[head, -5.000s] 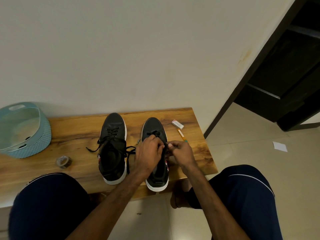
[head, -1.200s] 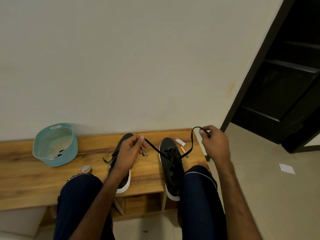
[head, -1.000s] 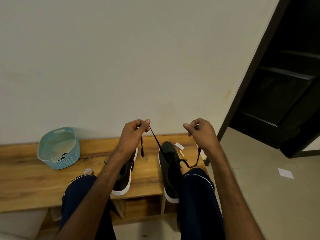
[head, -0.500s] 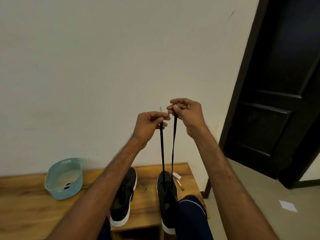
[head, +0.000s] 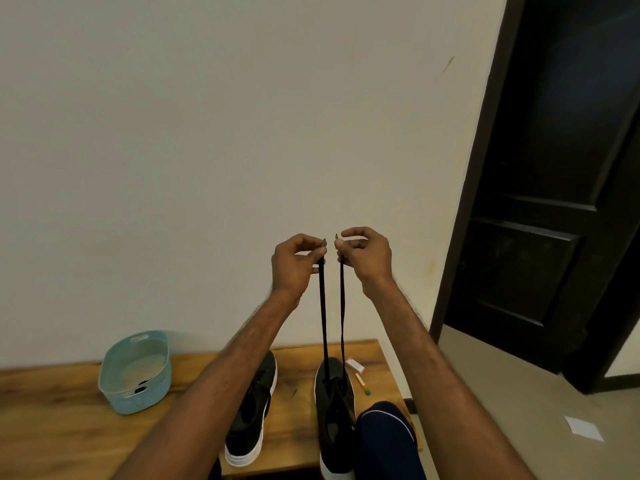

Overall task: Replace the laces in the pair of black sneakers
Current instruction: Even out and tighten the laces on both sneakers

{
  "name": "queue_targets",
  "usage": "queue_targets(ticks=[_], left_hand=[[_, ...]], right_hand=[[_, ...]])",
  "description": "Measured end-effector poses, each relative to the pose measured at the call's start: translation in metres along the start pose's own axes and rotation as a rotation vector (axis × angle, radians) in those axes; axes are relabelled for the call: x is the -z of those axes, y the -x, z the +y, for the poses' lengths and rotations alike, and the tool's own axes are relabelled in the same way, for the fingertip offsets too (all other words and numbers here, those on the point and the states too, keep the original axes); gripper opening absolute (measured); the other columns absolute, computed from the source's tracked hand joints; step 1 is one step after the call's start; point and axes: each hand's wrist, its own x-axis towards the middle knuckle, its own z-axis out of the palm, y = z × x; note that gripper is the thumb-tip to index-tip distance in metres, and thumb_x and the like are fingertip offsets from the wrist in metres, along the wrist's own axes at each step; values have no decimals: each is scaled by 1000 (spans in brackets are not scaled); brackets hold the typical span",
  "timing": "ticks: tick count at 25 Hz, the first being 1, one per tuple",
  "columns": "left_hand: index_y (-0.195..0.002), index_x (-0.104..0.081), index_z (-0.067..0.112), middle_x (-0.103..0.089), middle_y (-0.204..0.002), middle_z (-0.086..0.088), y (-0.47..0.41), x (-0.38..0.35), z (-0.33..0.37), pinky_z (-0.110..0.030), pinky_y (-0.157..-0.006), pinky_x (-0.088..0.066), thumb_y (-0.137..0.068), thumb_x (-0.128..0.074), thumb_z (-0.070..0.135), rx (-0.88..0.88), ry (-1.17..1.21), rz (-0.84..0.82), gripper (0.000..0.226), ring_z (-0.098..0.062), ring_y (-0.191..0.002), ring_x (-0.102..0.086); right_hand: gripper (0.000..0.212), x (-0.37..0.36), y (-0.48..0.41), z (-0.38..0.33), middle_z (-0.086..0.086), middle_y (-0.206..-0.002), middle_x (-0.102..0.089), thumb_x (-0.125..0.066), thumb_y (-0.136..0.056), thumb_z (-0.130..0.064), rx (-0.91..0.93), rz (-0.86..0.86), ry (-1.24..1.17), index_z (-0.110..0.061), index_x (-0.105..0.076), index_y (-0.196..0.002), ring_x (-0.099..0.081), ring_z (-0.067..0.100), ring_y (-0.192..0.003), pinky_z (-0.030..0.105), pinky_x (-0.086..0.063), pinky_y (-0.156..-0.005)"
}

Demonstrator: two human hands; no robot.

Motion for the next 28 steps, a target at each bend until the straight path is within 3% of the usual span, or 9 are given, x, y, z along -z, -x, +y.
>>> queue_targets(ticks=[3,7,11,17,23,26,28], left_hand=[[-93,-73,12,-74,-85,-4,4,-3,-3,-40,-70,-62,-82,-78,9,-19,-66,-9,12,-19,-76,-73],[-109,-67,17,-72,-86,-4,1,-2,-4,-31,-57,-60,-84,-78,14,4,-115,-4,28,-17,-67,-71],[-95,-74,14,-72,-88,-2,-3,2,-15,-32,-51,-59,-83,-78,25,1,-268,8,17,-16,-63,-69],[-81,-65,28,-69,-83,14,22,11,-76,-38,-61,-58,-86,-73,42,43,-529,-57,16,-4,-64,-69],[-86,-62,11,-75,-82,1,63,10,-141,-31,-62,-55,-87,-74,26,264,-363,-280,20,-12,-68,-72],[-81,-62,18,-74,-78,6,72,12,-170,-37,-71,-57,-83,-78,29,231,-442,-261,19,-9,-78,-70],[-80,-61,23,-71,-81,9,76,13,-185,-40,-73,-57,-84,-76,32,197,-523,-224,18,-6,-82,-66]], right_hand=[[2,-8,3,11,16,-81,-73,-74,-87,-4,-11,-22,-32,-5,-72,-86,-71,26,-73,33,-61,-70],[11,-8,4,22,15,-91,-75,-65,-95,-10,-19,-127,-25,-5,-75,-93,-73,28,-85,35,-61,-79],[15,-3,6,32,12,-95,-75,-69,-92,-8,5,-211,38,-2,-75,-104,-74,24,-85,33,-62,-77],[11,-7,30,80,12,-89,-75,-69,-90,-7,-226,-124,16,-4,-74,-99,-74,27,-71,36,-62,-70],[18,3,52,156,13,-88,-74,-69,-87,-11,-379,-52,169,-11,-66,-105,-72,24,-68,28,-53,-56],[10,10,62,193,7,-88,-75,-67,-90,-13,-381,-128,299,-14,-69,-99,-72,19,-80,36,-58,-72],[17,16,69,205,3,-89,-75,-61,-98,-17,-412,-301,306,-6,-75,-100,-70,7,-81,25,-55,-76]])
